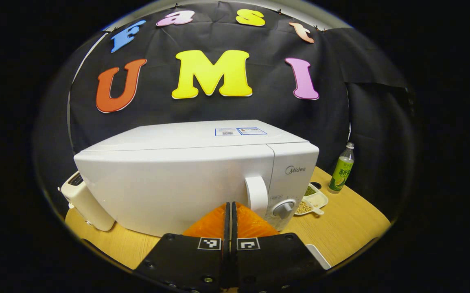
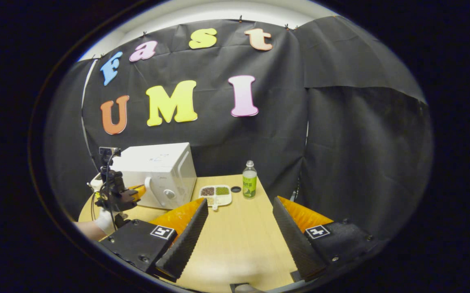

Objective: Open the microwave oven with the left hand, put the food in, and close the microwave oven.

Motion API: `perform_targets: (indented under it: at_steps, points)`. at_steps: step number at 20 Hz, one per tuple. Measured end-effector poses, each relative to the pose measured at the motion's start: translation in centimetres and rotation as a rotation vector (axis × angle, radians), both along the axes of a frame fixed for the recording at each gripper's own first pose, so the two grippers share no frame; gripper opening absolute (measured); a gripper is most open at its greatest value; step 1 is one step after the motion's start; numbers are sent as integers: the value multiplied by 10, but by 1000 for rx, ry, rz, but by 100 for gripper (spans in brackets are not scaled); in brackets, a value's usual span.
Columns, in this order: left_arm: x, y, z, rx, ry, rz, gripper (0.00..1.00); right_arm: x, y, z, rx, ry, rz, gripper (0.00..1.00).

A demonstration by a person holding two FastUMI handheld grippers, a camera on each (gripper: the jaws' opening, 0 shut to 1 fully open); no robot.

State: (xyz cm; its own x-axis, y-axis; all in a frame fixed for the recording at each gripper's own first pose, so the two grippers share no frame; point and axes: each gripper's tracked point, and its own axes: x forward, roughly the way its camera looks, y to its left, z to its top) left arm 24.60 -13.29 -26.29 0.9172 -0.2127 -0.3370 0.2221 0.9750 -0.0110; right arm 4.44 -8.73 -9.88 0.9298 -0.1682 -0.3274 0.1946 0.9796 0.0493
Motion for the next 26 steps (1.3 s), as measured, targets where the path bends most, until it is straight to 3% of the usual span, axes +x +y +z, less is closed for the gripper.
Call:
perform_targets:
  at_steps: [1, 2, 3, 4, 5, 6, 7, 8, 9, 10, 13, 14, 15, 16, 17, 18, 26]
  points:
    - [-4, 3, 4, 6, -6, 2, 0, 1, 2, 0, 2, -2, 8, 94]
    - [-9, 8, 11, 14, -14, 11, 0, 3, 4, 1, 0, -4, 12, 100]
    - [-13, 11, 20, 18, -29, 6, 0, 3, 6, 2, -1, -8, 19, 94]
    - [-14, 12, 25, 19, -40, 4, 0, 4, 8, 3, -2, -12, 26, 94]
    - [-20, 16, 31, 25, -47, 3, 32, 4, 11, 5, -3, -16, 33, 100]
    - [-26, 21, 39, 37, -63, 21, 64, 5, 12, 6, -5, -22, 38, 100]
    - [-32, 24, 51, 44, -82, 20, 96, 6, 15, 8, -6, -27, 47, 94]
    - [-39, 23, 61, 47, -102, 10, 94, 6, 19, 10, -9, -32, 57, 100]
    - [-45, 25, 69, 54, -116, 11, 94, 7, 24, 12, -11, -36, 70, 100]
    - [-51, 27, 78, 56, -128, 10, 95, 7, 28, 14, -15, -43, 81, 94]
    - [-72, 30, 99, 51, -153, 13, 96, 9, 36, 19, -19, -63, 109, 94]
    - [-80, 31, 106, 44, -156, 11, 96, 9, 40, 22, -22, -69, 119, 100]
    - [-88, 32, 113, 41, -156, 14, 97, 7, 42, 25, -25, -81, 129, 94]
    - [-97, 36, 121, 44, -162, 20, 96, 6, 43, 26, -30, -88, 136, 100]
    - [-106, 38, 128, 43, -168, 23, 96, 5, 44, 28, -36, -97, 142, 100]
    - [-115, 41, 136, 39, -174, 29, 97, 4, 45, 31, -41, -108, 148, 94]
    - [-189, 72, 191, 17, -200, 57, 96, 1, 46, 26, -33, -142, 149, 93]
